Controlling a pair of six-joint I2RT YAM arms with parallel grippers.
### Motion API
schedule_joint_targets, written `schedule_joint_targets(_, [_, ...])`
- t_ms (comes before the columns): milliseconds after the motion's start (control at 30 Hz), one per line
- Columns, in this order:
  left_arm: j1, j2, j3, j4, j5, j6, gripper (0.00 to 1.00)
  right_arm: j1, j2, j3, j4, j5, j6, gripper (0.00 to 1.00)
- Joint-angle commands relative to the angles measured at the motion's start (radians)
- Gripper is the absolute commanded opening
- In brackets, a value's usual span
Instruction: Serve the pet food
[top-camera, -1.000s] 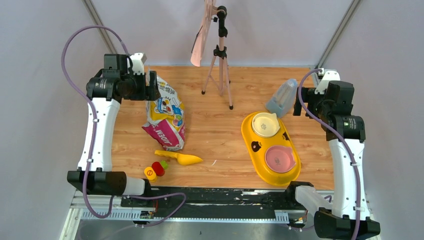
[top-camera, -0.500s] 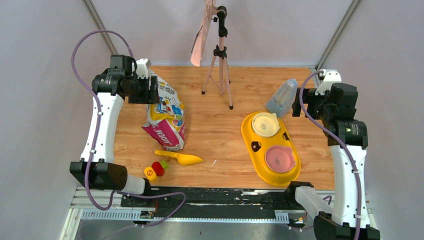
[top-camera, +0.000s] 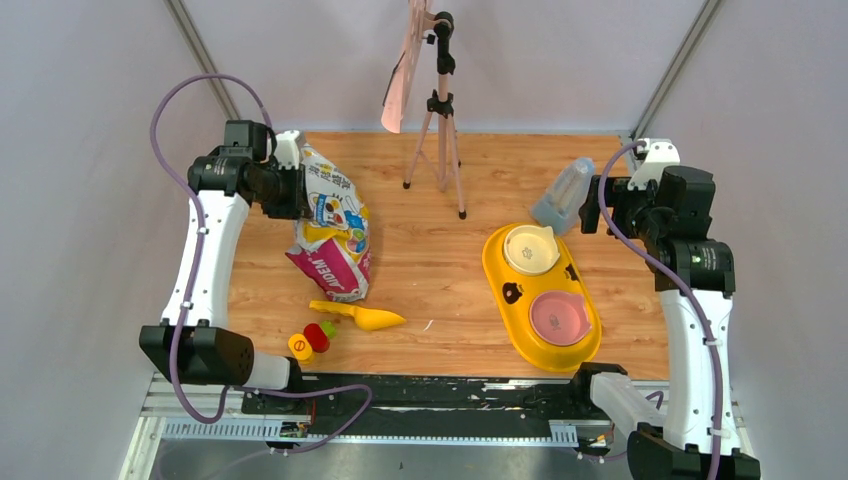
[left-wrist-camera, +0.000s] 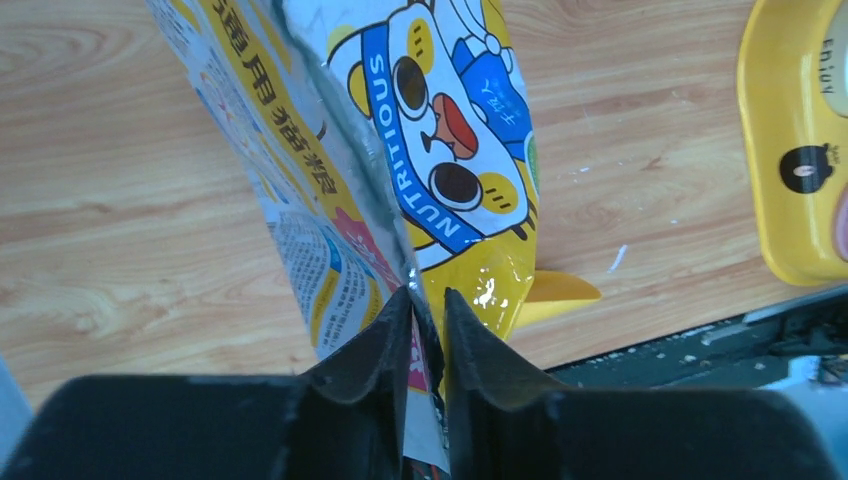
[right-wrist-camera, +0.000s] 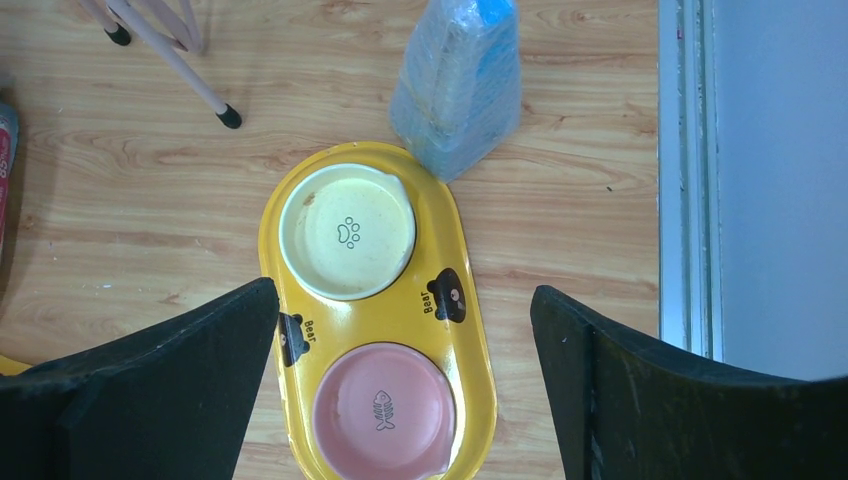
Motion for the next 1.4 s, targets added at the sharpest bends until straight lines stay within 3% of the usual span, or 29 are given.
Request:
schedule_joint_targets(0, [0.004,-0.037,-0.021,-0.009,0.091,-0.004,0.19,-0.001,0.015,0.019,0.046,-0.032,0.017,0.99])
schedule_joint_targets(100, [0.004,-0.038,-0.041,0.001,0.163,-0.015,0.0,-0.001,0.018,0.019,0.052,-0.041,0.021,0.99])
schedule_joint_targets(267, [0.004,-0.032,-0.064,0.019,0.278,-0.045,0.0,-0.001,0.015,0.014,0.054,-0.066,0.029,0.99])
schedule_joint_targets(400, [0.004,-0.02,-0.055,0.081,0.457,-0.121,0.0,-0.001,0.014,0.012,0.06,-0.072,0.029,0.99])
schedule_joint_targets(500, [0.004,0.0,-0.036,0.162,0.634,-0.201,0.0,-0.001,0.015,0.015,0.059,-0.076,0.032,0.99])
schedule_joint_targets(700, [-0.009,-0.003,-0.055,0.375,0.784,-0.393,0.0,-0.001,0.015,0.027,0.055,-0.077,0.036,0.99])
schedule_joint_targets(867, [-0.115,0.002,-0.05,0.443,0.827,-0.449,0.0,-0.001,0.023,0.041,0.046,-0.092,0.036,0.99])
schedule_joint_targets(1033, [-0.228,-0.019,-0.068,0.443,0.831,-0.408,0.0,-0.001,0.046,0.055,0.045,-0.12,0.037,0.99])
schedule_joint_targets(1367, [-0.331,-0.114,-0.145,0.245,0.85,-0.226,0.0,-0.001,0.083,0.057,0.073,-0.167,0.044,0.99])
